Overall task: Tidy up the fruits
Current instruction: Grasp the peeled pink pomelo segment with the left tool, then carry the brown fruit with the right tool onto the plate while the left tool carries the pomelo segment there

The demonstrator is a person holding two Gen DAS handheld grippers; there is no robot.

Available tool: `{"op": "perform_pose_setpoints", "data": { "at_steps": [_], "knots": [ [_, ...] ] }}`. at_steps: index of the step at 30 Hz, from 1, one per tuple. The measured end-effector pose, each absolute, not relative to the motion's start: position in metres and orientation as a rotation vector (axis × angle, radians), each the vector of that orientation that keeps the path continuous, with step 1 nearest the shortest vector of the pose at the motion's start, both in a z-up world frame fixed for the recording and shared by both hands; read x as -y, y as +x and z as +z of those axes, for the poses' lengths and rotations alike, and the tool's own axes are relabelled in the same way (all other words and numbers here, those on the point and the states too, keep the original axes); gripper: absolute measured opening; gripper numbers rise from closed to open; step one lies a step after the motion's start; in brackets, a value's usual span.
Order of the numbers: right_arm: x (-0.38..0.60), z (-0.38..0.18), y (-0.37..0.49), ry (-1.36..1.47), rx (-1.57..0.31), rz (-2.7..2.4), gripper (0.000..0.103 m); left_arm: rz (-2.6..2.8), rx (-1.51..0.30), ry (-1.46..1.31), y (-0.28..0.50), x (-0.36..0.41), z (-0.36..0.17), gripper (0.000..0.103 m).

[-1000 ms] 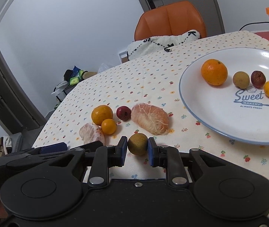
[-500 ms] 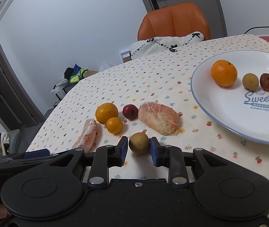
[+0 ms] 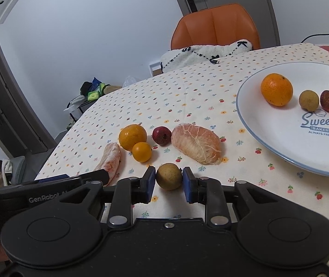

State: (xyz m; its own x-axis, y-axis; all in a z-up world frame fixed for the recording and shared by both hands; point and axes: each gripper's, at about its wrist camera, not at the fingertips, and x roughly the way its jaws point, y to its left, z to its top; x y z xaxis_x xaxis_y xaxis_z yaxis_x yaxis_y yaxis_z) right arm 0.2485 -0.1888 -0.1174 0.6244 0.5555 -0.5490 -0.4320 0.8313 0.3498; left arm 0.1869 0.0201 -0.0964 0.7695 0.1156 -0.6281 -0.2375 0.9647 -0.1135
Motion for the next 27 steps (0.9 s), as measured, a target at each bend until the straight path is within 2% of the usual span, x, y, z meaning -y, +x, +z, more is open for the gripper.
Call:
{"op": "perform_pose_setpoints", "data": {
  "at_steps": [6, 8, 10, 11, 13, 27],
  "knots": [
    [0.19, -0.117, 0.249, 0.191, -0.693, 0.577, 0.026, 0.181, -0.644, -0.207, 0.192, -0.017, -0.098, 0.08],
    [0.19, -0.116, 0.25, 0.19, -0.695, 0.579, 0.026, 0.167, -0.636, -0.217, 0.192, -0.018, -0.098, 0.073],
    [0.19, -0.116, 0.249, 0.192, -0.695, 0.578, 0.025, 0.141, -0.632, -0.233, 0.191, -0.018, -0.097, 0.059],
    [0.19, -0.115, 0.25, 0.192, -0.695, 0.576, 0.025, 0.129, -0.631, -0.245, 0.191, -0.018, -0.096, 0.056],
    [0.189, -0.115, 0.249, 0.191, -0.696, 0.576, 0.024, 0.092, -0.635, -0.271, 0.19, -0.019, -0.095, 0.039],
    [0.193, -0.099, 0.234, 0.194, -0.649, 0.597, 0.024, 0.081, -0.588, -0.277, 0.169, -0.018, -0.077, 0.037]
  ]
}}
